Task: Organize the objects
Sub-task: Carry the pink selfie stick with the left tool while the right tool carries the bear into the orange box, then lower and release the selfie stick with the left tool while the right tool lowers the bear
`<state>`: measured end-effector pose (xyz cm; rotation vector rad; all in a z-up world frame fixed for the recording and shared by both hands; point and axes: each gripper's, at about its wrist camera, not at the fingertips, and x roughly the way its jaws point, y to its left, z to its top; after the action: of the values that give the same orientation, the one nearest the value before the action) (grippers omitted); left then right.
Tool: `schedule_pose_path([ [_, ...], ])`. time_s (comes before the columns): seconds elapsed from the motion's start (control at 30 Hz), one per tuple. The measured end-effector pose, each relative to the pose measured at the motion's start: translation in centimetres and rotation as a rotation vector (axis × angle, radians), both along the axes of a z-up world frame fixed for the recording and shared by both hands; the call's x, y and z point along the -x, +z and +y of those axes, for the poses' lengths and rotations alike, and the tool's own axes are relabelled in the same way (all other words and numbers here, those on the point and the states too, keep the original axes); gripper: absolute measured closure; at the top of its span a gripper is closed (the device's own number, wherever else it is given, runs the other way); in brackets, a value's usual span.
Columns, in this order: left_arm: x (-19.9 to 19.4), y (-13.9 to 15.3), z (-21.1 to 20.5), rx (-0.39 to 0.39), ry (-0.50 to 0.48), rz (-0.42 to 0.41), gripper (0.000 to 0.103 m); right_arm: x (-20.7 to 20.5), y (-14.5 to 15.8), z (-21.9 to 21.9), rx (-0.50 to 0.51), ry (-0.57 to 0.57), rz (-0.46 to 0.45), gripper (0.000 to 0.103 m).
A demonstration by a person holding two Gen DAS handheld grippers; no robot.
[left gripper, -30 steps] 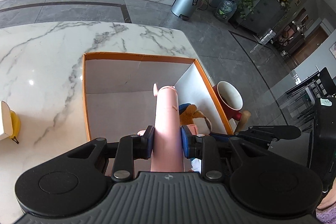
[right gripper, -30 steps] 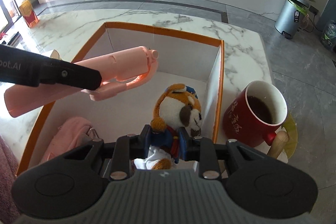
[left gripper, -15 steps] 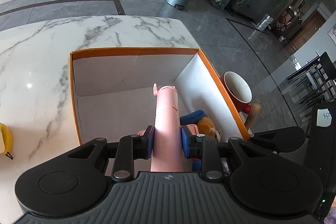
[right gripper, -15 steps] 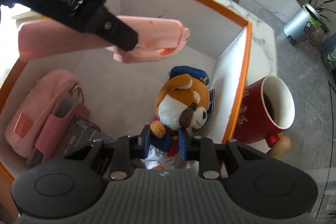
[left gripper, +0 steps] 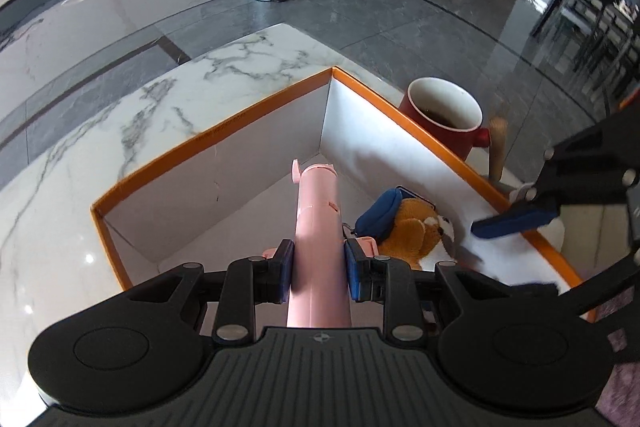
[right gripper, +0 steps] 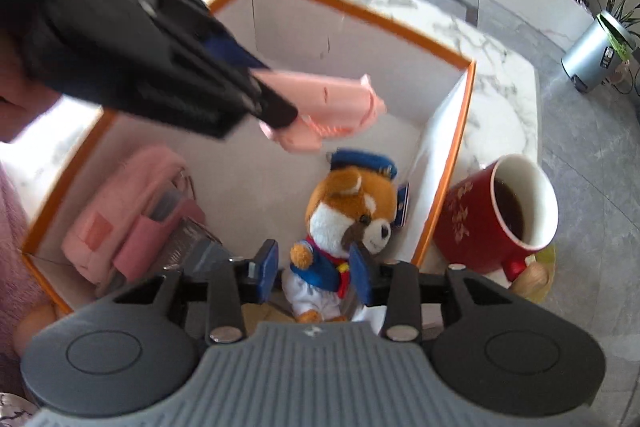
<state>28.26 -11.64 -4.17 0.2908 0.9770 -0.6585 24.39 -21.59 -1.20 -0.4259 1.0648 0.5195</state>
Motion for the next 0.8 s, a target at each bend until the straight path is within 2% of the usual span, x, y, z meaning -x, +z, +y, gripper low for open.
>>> schedule_pose_path([
  [0.17, -1.0, -0.9, -1.7, -0.106, -0.14, -0.045, 0.072, -1.3, 1.0, 0.0, -0.017, -0.011, -0.068, 0.062],
  [0.37, -2.0, -2.3, -3.2, -0.169, -0.304, -0.073, 0.072, -2.4, 0.0, -0.5, -0.026, -0.009, -0.057, 0.062],
  [0.53, -3.0, -3.6, -3.9, -0.206, -0.383, -0.07, 0.072, -4.0, -0.6, -0.9, -0.032, -0.016, -0.041, 0.063],
  [0.63, -3.3, -4.4, -4.3, -0.266, -0.431, -0.091, 0.072, -4.1, -0.8, -0.8, -0.03, -0.011, -0.04, 0.063],
  [0.8, -3.2, -5.8, -4.8, -0.414, -0.484, -0.149, 0.071, -4.5, -1.1, -0.6, -0.041, -0.014, -0.029, 0.063],
])
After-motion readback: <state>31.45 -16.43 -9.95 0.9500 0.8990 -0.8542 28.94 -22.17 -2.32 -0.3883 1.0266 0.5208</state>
